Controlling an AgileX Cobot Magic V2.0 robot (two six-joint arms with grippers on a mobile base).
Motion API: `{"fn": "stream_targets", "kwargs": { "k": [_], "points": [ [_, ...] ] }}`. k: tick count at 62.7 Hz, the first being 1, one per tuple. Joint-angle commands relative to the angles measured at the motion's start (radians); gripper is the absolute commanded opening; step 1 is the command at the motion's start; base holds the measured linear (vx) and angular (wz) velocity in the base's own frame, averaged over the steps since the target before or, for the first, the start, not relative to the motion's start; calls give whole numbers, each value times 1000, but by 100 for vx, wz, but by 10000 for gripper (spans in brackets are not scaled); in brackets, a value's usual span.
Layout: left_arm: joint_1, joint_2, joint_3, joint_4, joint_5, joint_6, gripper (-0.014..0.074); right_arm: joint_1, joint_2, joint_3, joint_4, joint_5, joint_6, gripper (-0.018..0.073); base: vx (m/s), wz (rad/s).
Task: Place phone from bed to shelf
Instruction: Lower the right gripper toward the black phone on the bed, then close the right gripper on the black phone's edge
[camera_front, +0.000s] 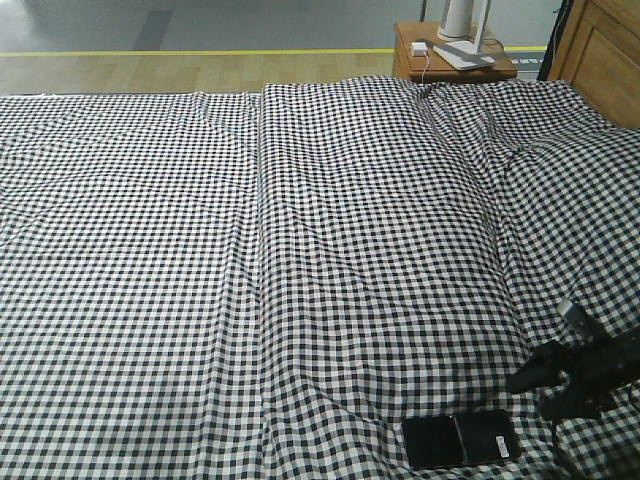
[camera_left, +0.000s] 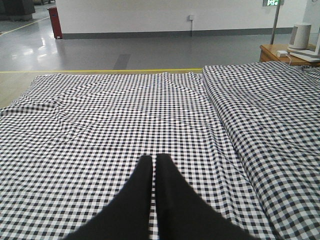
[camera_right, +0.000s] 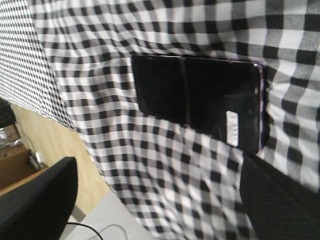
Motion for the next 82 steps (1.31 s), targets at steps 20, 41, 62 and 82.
{"fn": "stream_targets", "kwargs": {
  "k": [20, 41, 62, 82],
  "points": [
    [0, -8, 7, -9, -70, 0, 1, -5, 172, -234, 35, 161, -4, 586, 0, 0],
    [0, -8, 7, -9, -70, 0, 1, -5, 208, -238, 98, 161, -61, 585, 0, 0],
    [0, -8, 7, -9, -70, 0, 1, -5, 244, -238, 109, 161, -71, 585, 0, 0],
    [0, -8, 7, -9, -70, 0, 1, 0, 261, -224, 173, 162, -85, 585, 0, 0]
  ]
}}
